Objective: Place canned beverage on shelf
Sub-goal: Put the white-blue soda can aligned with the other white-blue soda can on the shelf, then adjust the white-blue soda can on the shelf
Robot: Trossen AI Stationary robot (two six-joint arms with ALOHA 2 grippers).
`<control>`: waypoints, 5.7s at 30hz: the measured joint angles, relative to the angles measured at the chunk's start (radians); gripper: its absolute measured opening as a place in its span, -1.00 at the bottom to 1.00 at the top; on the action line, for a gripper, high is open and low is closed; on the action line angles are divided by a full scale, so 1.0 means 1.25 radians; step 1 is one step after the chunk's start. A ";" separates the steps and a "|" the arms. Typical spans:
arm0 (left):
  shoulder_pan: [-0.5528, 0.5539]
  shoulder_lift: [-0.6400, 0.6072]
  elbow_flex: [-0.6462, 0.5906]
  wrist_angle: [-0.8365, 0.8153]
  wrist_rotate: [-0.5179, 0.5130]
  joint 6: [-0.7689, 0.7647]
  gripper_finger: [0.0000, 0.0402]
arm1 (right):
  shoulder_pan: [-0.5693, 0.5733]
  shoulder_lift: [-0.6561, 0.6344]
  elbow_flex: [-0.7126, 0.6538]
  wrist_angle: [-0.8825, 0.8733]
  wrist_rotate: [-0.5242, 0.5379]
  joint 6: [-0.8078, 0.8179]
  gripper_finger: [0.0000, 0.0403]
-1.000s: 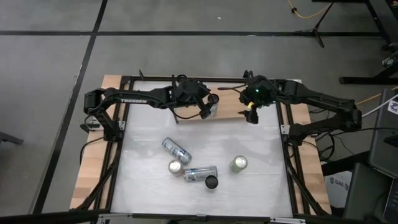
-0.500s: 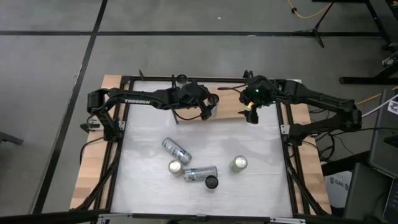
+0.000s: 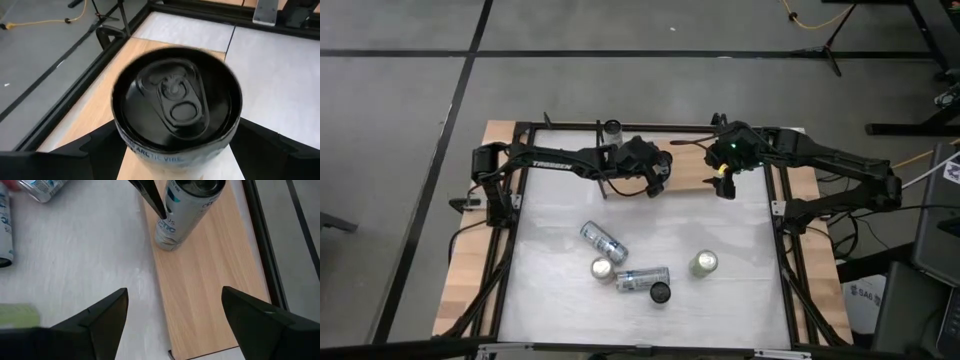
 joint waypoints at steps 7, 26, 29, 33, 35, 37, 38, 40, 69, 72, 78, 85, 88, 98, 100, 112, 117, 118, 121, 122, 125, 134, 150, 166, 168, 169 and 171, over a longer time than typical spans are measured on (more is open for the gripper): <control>0.000 -0.001 0.000 0.002 -0.018 0.000 0.29 | 0.000 0.000 0.000 0.000 0.000 0.000 0.55; 0.123 0.000 0.000 0.021 0.003 0.007 0.14 | 0.000 0.000 0.000 0.001 0.000 0.000 0.55; 0.154 -0.001 0.000 0.023 0.031 0.007 0.14 | 0.000 0.000 0.000 0.001 0.000 0.000 0.55; 0.179 -0.001 0.000 0.026 0.042 0.008 0.14 | 0.000 0.000 0.000 0.001 0.000 0.000 0.55; 0.186 -0.001 0.000 0.026 0.066 0.006 0.14 | 0.000 0.000 0.000 0.001 0.000 0.000 0.55; 0.185 -0.001 0.000 0.025 0.072 0.004 0.14 | 0.000 0.000 0.000 0.001 0.000 0.000 0.55; 0.183 0.000 0.000 0.025 0.072 0.003 0.14 | 0.000 0.000 0.000 0.001 0.000 0.000 0.55; 0.176 0.000 0.000 0.025 0.074 0.003 0.14 | 0.000 0.000 0.000 0.001 0.000 0.000 0.55; 0.155 -0.051 0.000 -0.012 0.074 -0.003 0.14 | 0.000 0.000 0.000 0.000 0.000 -0.001 0.55; 0.141 -0.068 0.000 -0.100 0.080 -0.020 0.14 | 0.000 0.000 0.000 -0.002 0.000 -0.001 0.55; 0.111 -0.102 0.000 -0.190 0.052 -0.034 0.14 | 0.000 0.000 0.000 -0.002 0.000 -0.001 0.55; 0.067 -0.119 0.000 -0.239 -0.004 -0.043 0.14 | 0.000 0.000 0.000 -0.001 0.000 -0.001 0.55; 0.050 -0.127 0.000 -0.265 -0.019 -0.045 0.14 | 0.000 0.000 0.000 -0.001 0.000 -0.001 0.55; 0.029 -0.206 -0.009 -0.326 -0.076 -0.057 0.14 | 0.000 0.000 0.000 -0.002 0.000 -0.001 0.55; 0.029 -0.231 -0.033 -0.316 -0.087 -0.059 0.14 | 0.000 0.000 0.000 -0.002 0.000 0.000 0.55; 0.029 -0.343 -0.265 -0.116 -0.097 -0.086 0.14 | 0.000 0.000 0.000 0.001 0.000 -0.003 0.55; 0.029 -0.343 -0.309 -0.082 -0.096 -0.100 0.14 | 0.000 0.000 0.000 0.001 0.000 -0.003 0.55; 0.029 -0.343 -0.316 -0.074 -0.100 -0.101 0.14 | 0.000 0.000 0.000 0.001 0.000 -0.003 0.55; 0.029 -0.344 -0.320 -0.070 -0.101 -0.102 0.14 | 0.000 0.000 0.000 0.001 0.000 -0.003 0.55; 0.029 -0.344 -0.320 -0.070 -0.101 -0.100 0.15 | 0.000 0.000 0.000 0.001 0.000 -0.003 0.55; 0.029 -0.344 -0.320 -0.073 -0.100 -0.098 0.22 | 0.000 0.000 0.000 0.001 0.000 -0.003 0.55; 0.029 -0.343 -0.321 -0.077 -0.100 -0.099 0.47 | 0.000 0.000 0.000 0.001 0.000 -0.003 0.55; 0.029 -0.340 -0.281 -0.093 -0.095 -0.102 0.48 | 0.000 0.000 0.000 0.001 0.000 -0.003 0.55; 0.038 -0.340 -0.187 -0.089 -0.094 0.004 0.48 | 0.000 0.000 0.000 0.001 0.000 -0.003 0.55; 0.040 -0.341 -0.170 -0.088 -0.095 0.053 0.48 | 0.000 0.000 0.000 0.001 0.000 -0.003 0.55; 0.040 -0.341 -0.163 -0.087 -0.097 0.071 0.48 | 0.000 0.000 0.000 0.001 0.000 -0.003 0.55; 0.045 -0.341 -0.148 -0.088 -0.120 0.090 0.48 | 0.000 0.000 0.000 0.001 0.000 -0.003 0.55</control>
